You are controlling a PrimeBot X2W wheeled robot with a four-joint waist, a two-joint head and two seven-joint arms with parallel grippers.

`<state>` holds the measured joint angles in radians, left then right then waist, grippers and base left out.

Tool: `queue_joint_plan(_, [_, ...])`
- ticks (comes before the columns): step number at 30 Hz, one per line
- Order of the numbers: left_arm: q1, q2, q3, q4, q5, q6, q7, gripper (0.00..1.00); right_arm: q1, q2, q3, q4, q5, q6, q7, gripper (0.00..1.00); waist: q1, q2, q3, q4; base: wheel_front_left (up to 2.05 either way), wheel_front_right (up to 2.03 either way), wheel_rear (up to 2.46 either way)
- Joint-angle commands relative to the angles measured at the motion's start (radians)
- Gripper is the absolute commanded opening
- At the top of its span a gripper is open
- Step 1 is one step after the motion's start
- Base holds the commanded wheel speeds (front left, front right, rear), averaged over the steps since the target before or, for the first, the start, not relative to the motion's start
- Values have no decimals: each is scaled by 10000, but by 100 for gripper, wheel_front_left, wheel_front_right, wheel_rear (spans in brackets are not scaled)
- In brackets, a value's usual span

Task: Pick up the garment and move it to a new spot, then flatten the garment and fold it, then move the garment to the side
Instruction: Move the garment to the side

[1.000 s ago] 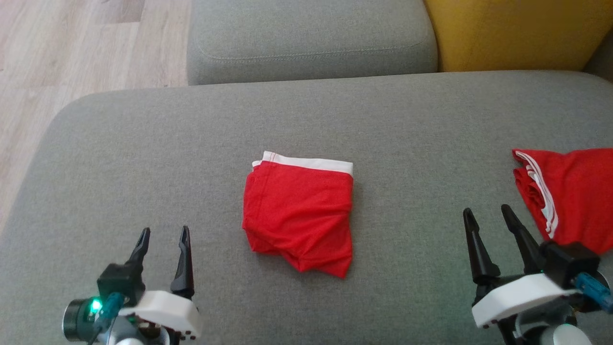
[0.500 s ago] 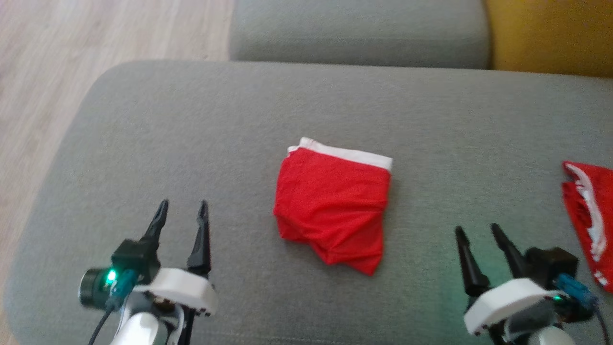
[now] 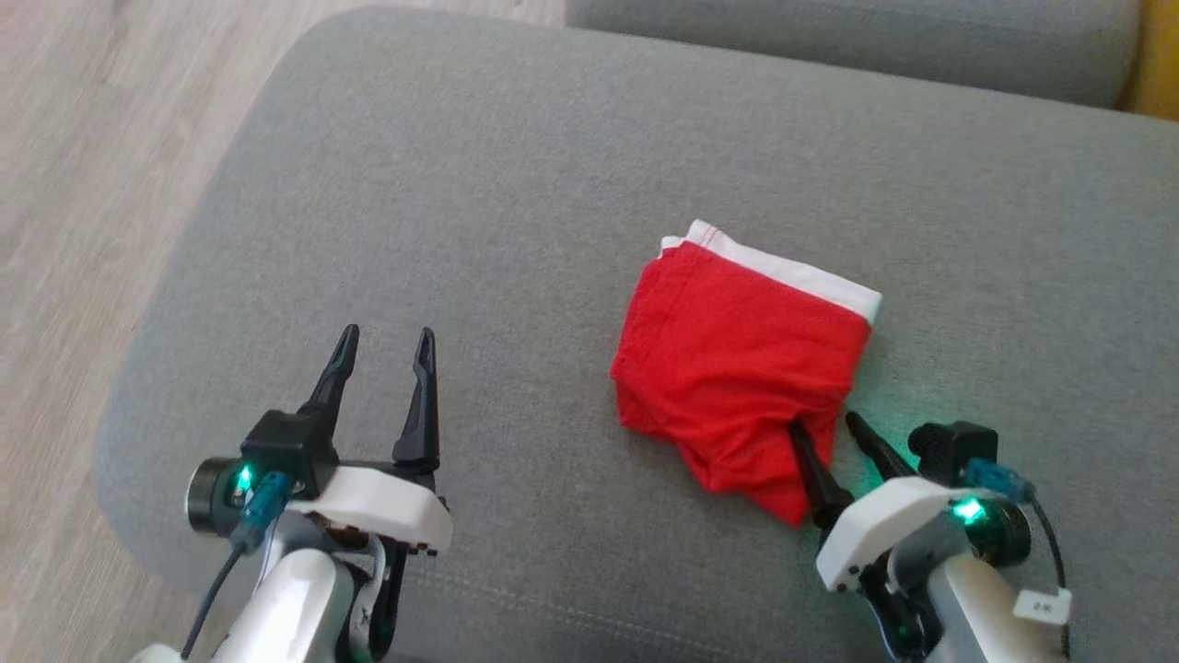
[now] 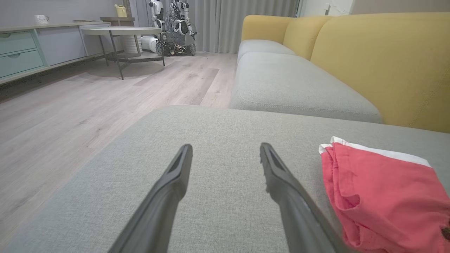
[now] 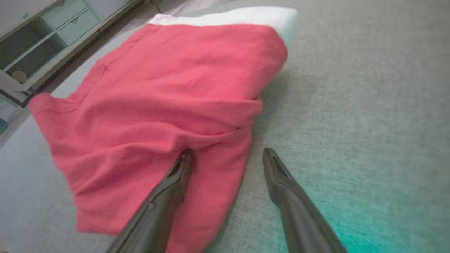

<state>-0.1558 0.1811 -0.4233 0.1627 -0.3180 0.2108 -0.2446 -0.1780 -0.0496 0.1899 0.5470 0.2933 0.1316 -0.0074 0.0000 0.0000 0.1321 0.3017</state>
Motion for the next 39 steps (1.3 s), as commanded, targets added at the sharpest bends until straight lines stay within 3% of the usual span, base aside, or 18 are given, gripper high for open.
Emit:
queue_joint_plan(1, [-551, 63, 331, -239, 110, -18, -127, 100, -562, -31, 317, 62, 173, -9, -170, 100, 0, 0, 184, 172, 0, 0, 0])
queue_joint_plan(5, [-599, 14, 403, -130, 152, -19, -152, 100, -1050, -20, 586, 1035, 401, -9, -60, 100, 0, 0, 276, 167, 0, 0, 0])
queue_joint_plan(6, [-601, 7, 433, -116, 159, -13, -156, 100, -1137, -18, 685, 1216, 482, -9, 0, 68, 0, 0, 292, 136, 0, 0, 0])
queue_joint_plan(7, [-599, 1, 462, -102, 168, -10, -159, 100, -1219, -17, 771, 1343, 550, -9, 6, 30, 0, 0, 298, 98, 0, 0, 0])
queue_joint_plan(8, [-591, -4, 486, -85, 177, -11, -162, 100, -1288, -16, 831, 1436, 601, -9, -35, 0, 0, 0, 290, 52, 0, 0, 0])
queue_joint_plan(18, [-543, -31, 651, -175, 334, -104, -170, 100, -1481, -19, 1379, 1500, 687, -9, -99, 0, 0, 0, 230, -866, 0, 0, 0])
queue_joint_plan(26, [-575, -34, 782, -399, 467, -157, -171, 100, -1680, -510, 2220, 824, 268, -9, 241, 0, 0, 0, 435, -2180, 0, 0, 0])
queue_joint_plan(31, [-712, -23, 818, -540, 563, -199, -171, 100, -1887, -1332, 2919, 83, 257, -9, 627, 0, 0, 0, 742, -3152, 0, 0, 0])
queue_joint_plan(39, [-1126, 53, 806, -682, 722, -274, -171, 100, -2828, -3292, 4125, -1204, 470, -9, 1120, 0, 0, 0, 1480, -4493, 0, 0, 0])
